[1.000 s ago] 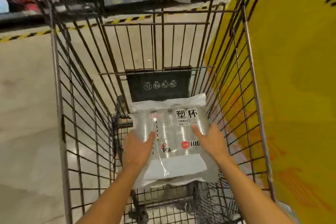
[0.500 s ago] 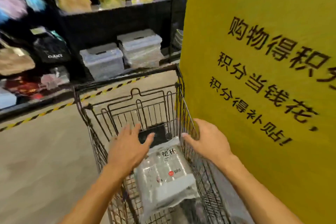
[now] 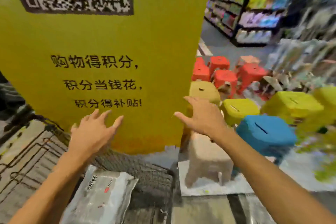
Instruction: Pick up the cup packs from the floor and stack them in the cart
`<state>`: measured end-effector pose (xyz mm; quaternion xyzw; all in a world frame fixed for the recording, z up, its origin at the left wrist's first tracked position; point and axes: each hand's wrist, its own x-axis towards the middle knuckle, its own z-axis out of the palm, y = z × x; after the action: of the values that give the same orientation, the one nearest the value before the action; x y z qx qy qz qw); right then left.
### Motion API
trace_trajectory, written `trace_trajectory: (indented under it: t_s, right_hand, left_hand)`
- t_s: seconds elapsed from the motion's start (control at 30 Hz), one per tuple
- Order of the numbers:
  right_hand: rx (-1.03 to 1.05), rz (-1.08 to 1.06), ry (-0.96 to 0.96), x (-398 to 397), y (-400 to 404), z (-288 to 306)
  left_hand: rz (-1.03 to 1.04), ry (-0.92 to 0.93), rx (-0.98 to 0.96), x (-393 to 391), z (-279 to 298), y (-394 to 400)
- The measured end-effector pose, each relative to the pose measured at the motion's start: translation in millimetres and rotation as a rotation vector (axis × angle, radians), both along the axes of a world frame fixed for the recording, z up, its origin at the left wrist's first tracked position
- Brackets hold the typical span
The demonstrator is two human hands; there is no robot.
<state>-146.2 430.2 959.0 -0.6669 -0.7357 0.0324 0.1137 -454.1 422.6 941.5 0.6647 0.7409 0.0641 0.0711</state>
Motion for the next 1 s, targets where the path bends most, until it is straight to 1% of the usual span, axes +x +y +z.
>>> trace_trajectory:
  t_s: [0.1,0.2,0.3,0.37,0.43,0.5,0.63,0.7,0.8,1.0]
  right_hand:
    - [0.028,-0.244,0.039,86.7,-74.2,9.8]
    - [0.020,-0.498,0.067,165.1,-165.1,11.3]
    - [0.000,-0.721,0.081,225.0,-265.1,8.3]
    - [-0.028,-0.858,0.103,256.7,-332.1,2.0]
    - [-0.044,-0.969,0.118,284.2,-396.6,-7.8]
    - [-0.067,-1.060,0.122,309.8,-456.4,-19.2]
    - [-0.094,-1.179,0.197,353.2,-552.0,-44.5]
    - [-0.107,-1.208,0.227,369.8,-580.7,-53.6]
    - [-0.156,-1.232,0.254,389.8,-599.2,-69.2]
    - [-0.267,-1.216,0.280,435.6,-579.0,-119.0]
  left_hand:
    - [-0.217,-0.014,0.021,83.3,12.6,-3.2]
    - [-0.411,-0.035,0.023,173.4,13.5,-21.4]
    - [-0.603,-0.042,-0.011,261.1,4.5,-53.4]
    - [-0.722,-0.084,-0.052,317.1,-3.8,-84.1]
    - [-0.826,-0.091,-0.052,369.9,-13.9,-119.8]
    - [-0.909,-0.061,-0.045,417.3,-23.1,-158.5]
    - [-1.043,-0.052,-0.065,488.7,-51.1,-227.0]
    - [-1.067,-0.060,-0.081,510.3,-70.5,-252.1]
    - [-1.045,-0.043,-0.167,526.9,-102.5,-277.3]
    - [-0.896,-0.054,-0.335,541.6,-183.2,-273.1]
